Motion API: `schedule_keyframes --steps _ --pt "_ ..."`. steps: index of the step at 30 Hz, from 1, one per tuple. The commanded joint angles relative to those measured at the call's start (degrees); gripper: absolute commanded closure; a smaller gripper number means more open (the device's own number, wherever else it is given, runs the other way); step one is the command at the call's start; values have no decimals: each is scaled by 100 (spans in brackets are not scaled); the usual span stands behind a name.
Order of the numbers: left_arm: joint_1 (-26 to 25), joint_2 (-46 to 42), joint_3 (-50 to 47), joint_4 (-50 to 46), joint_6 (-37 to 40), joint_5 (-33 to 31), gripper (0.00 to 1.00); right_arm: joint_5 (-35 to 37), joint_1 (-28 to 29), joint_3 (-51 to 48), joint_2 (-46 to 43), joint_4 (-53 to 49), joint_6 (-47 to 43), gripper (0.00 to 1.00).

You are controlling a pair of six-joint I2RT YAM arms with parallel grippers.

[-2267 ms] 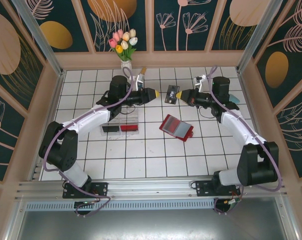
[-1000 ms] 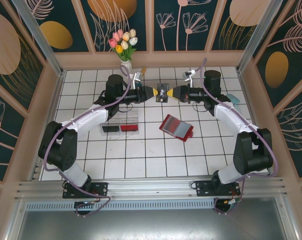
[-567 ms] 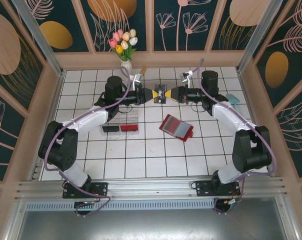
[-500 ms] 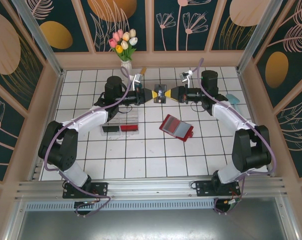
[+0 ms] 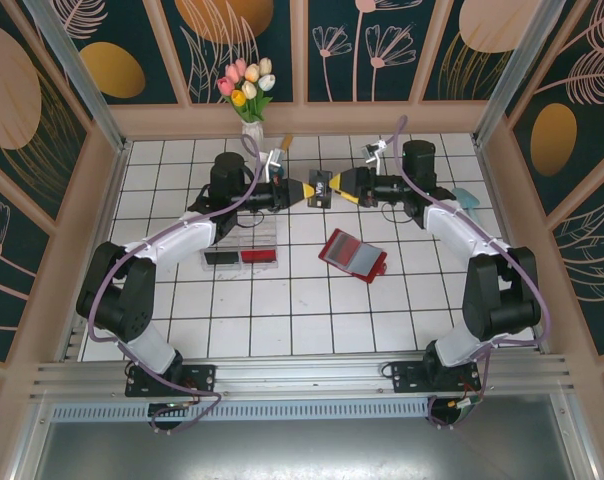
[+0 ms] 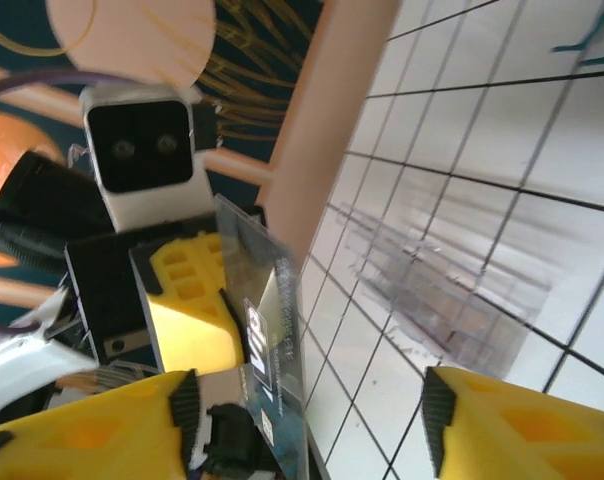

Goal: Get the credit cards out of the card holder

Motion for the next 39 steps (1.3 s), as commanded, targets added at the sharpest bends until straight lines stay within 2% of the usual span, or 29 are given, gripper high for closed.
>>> schedule_keyframes --steps 1,4,6,8,10,14,19,25,30,33,39 --pt "50 -357 78 -746 336 -589 100 580 -88 -48 -167 -285 -302 29" --pt "77 -824 -139 -1399 341 -1466 100 1003 -85 -90 -280 -361 -340 24" --pt "81 -1184 -349 -1736 225 -2114 100 1214 -74 -114 -340 -387 -350 14" --pt "82 -1585 -578 -2125 -21 -2877 100 1415 -52 -127 -387 -399 -365 11" --pt "79 -2032 -917 -2479 -464 -3645 100 1680 5 -118 -434 -467 -423 1" --pt "74 -2822 -1509 -2980 -1378 -4508 100 2286 155 -91 -530 -597 -533 1" --pt "73 -3409 -1618 -4147 -2103 -5434 100 3340 430 154 -559 -1011 -723 1" --pt "-77 -3657 -1521 -5367 -3579 -6232 100 4130 725 302 -642 -1105 -798 1" --pt "-339 -3533 -1311 -6377 -4901 -6751 100 4409 907 270 -746 -1099 -819 1" --pt "-453 -3210 -1157 -6972 -5731 -6697 100 4448 948 157 -865 -1010 -753 1" --pt "-464 -2597 -974 -7455 -6550 -6479 100 4518 952 7 -1082 -906 -712 1"
